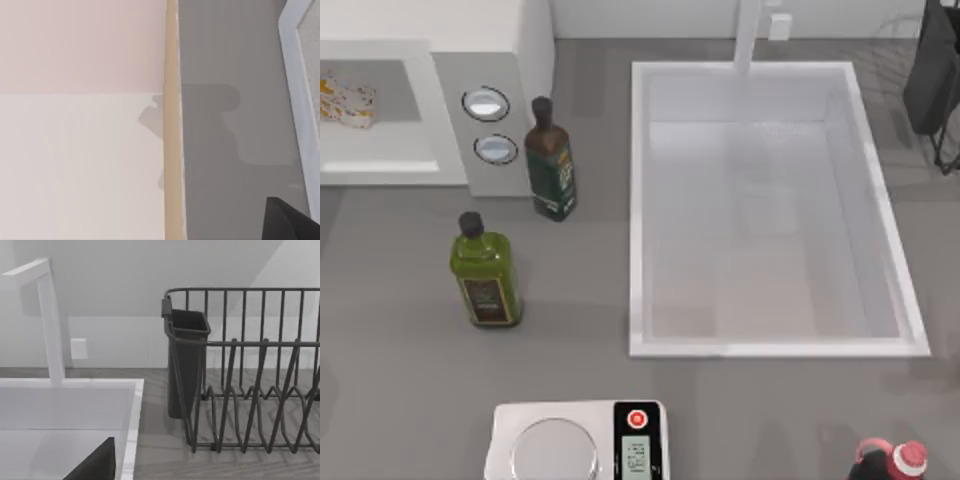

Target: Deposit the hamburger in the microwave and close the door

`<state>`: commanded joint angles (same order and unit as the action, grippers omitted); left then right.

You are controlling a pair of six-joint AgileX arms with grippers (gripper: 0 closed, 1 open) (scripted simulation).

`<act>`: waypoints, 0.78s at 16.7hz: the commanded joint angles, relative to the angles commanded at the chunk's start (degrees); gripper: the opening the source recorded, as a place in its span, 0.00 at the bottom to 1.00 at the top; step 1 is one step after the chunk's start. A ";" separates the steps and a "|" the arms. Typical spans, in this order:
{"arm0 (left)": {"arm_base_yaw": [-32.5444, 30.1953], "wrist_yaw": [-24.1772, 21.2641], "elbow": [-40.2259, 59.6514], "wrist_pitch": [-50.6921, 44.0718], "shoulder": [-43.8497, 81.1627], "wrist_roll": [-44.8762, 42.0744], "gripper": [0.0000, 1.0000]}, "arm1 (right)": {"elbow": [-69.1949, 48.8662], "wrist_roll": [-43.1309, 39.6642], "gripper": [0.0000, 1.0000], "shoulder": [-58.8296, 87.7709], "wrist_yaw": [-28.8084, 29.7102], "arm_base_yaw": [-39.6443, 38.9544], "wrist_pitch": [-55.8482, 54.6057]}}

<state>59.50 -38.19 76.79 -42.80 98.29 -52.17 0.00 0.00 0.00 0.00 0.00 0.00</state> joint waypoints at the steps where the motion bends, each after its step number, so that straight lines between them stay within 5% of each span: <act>1: 0.03 -0.03 0.03 -0.03 0.03 -0.02 0.00 | 0.00 0.00 1.00 0.00 0.00 0.00 0.00; 7: -0.54 -0.65 -1.78 2.21 0.30 0.45 0.00 | 0.00 0.00 1.00 0.00 0.00 0.00 0.00; 13: -0.08 -0.18 -11.77 17.67 5.48 -0.11 0.00 | 0.00 0.00 1.00 0.00 0.00 0.00 0.00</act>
<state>59.42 -38.37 65.02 -25.13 103.77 -52.28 0.00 0.00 0.00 0.00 0.00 0.00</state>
